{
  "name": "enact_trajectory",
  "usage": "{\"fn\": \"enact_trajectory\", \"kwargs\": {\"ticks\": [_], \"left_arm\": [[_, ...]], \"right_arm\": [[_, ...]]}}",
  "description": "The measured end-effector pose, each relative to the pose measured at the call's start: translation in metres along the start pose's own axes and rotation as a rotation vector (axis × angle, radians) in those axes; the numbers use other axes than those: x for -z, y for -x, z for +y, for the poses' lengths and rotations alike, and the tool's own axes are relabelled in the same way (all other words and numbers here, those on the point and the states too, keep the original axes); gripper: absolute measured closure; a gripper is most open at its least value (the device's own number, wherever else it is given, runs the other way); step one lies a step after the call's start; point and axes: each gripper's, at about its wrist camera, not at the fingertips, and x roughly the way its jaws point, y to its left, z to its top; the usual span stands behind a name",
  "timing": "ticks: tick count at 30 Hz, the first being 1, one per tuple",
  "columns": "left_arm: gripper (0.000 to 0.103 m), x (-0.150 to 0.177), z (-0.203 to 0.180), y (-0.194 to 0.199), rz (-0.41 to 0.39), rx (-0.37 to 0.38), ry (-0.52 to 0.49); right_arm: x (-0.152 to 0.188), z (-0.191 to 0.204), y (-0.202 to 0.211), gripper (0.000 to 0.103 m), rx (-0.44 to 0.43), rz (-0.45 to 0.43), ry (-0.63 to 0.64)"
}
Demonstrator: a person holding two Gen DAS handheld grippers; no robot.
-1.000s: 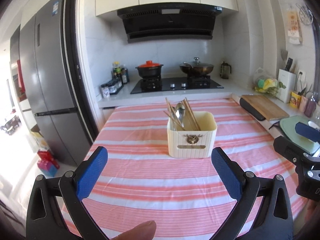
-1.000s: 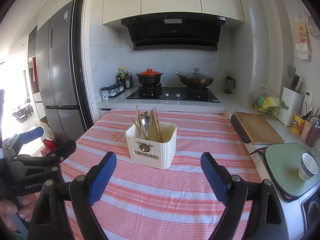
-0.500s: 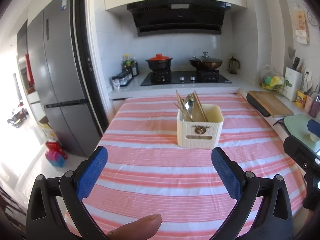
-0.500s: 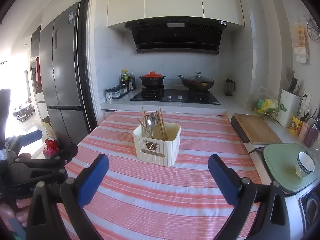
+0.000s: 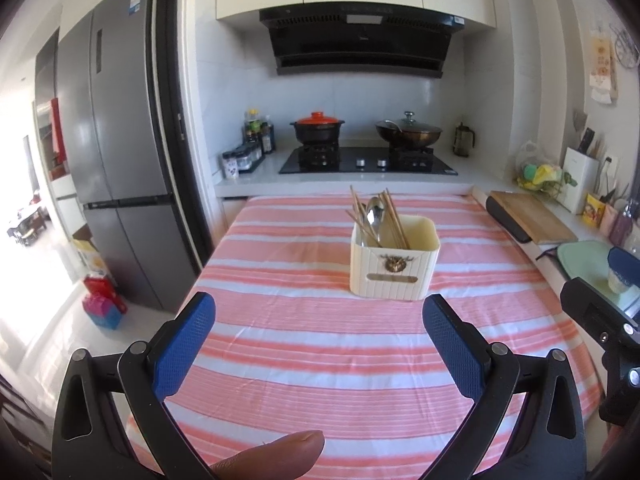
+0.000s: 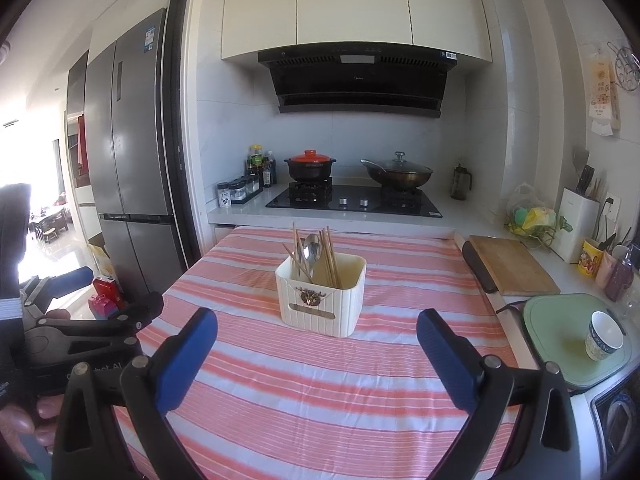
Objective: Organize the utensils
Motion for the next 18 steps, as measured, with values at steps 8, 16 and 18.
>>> {"fn": "enact_trajectory", "kwargs": {"ticks": [8, 16, 18], "left_arm": [[0.0, 0.0014, 0.0041, -0.0006, 0.0, 0.013, 0.007], [0.0, 0.0017, 0.0042, -0.0024, 0.002, 0.002, -0.002], [0.0, 0.0016, 0.0039, -0.0029, 0.003, 0.002, -0.003]], "right_arm": [[0.0, 0.0034, 0.0011, 0.001, -0.002, 0.008, -0.001], [-0.0006, 0.0064, 0.0015, 0.001, -0.008, 0.01, 0.003], [-0.0007, 0.007, 0.0012, 0.001, -0.01, 0.01, 0.004]]}}
